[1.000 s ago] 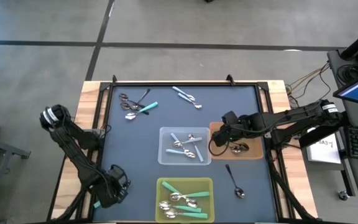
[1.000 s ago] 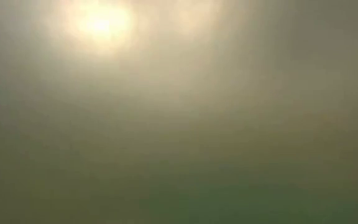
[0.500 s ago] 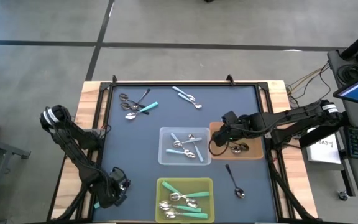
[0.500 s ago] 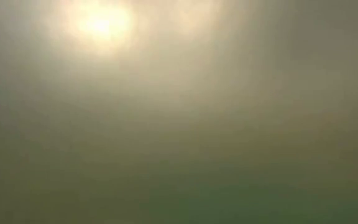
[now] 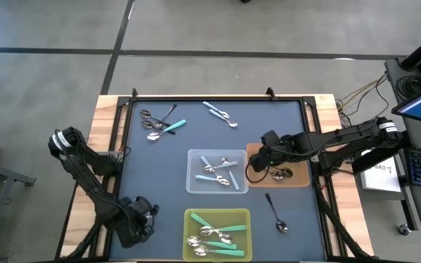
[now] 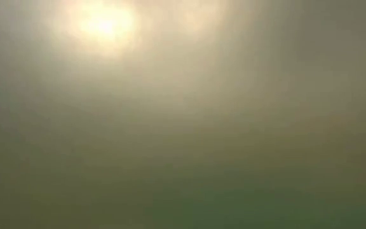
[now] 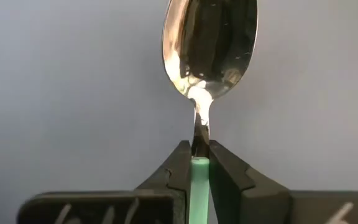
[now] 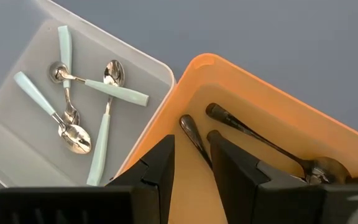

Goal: Sort silverware by color (type)
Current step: Put the light green spoon into the yellow bin, then put the black spoon into the orange bin

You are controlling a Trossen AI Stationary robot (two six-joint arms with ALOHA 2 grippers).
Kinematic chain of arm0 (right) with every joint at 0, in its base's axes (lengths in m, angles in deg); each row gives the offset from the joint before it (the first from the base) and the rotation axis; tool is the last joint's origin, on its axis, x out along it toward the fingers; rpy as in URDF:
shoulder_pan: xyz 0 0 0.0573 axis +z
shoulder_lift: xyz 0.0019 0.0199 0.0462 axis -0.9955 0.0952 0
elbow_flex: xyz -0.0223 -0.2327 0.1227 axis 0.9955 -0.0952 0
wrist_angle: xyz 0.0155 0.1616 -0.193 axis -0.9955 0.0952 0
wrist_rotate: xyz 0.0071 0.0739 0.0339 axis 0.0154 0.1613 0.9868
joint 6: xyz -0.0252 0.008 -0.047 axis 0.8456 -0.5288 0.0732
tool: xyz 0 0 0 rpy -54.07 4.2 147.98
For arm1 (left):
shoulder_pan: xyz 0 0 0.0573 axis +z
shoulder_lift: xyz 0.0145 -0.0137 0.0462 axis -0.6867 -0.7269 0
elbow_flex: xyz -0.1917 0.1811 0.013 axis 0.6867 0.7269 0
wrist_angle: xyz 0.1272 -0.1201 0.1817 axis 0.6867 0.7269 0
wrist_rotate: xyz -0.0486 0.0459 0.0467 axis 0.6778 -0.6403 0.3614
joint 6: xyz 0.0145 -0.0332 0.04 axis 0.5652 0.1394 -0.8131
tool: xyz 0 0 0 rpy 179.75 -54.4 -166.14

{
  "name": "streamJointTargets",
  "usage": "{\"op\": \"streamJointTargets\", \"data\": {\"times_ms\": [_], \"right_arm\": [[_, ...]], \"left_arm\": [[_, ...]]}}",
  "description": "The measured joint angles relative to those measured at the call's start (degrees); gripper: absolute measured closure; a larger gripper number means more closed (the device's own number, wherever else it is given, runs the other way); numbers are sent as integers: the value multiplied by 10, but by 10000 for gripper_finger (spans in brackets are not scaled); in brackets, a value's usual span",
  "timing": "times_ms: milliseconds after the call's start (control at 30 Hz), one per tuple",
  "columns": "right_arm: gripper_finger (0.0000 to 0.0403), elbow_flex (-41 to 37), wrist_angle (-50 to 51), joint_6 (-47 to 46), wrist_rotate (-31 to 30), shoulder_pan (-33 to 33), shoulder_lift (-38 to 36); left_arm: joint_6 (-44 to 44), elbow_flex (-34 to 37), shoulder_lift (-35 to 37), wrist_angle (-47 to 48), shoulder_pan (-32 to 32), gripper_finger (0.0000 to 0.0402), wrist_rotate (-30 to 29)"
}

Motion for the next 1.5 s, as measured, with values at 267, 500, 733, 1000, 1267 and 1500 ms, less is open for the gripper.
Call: {"op": "streamJointTargets", "data": {"times_ms": [267,500,733,1000,1267,1500], "right_arm": [[307,0,0,0,0,0,0],[307,0,0,-1,0,0,0],[307,0,0,0,0,0,0],[307,0,0,0,0,0,0],[307,0,0,-1,0,0,0],[307,0,0,-1,0,0,0]], "left_arm": [[-78,-114,1,78,43,385,-99],[-255,-217,-15,78,116,385,-171],[-430,-366,-133,78,182,379,-162],[-500,-539,-282,143,214,375,-105],[-513,-615,-332,160,234,335,-84],[-551,-626,-327,192,247,279,-94]]}}
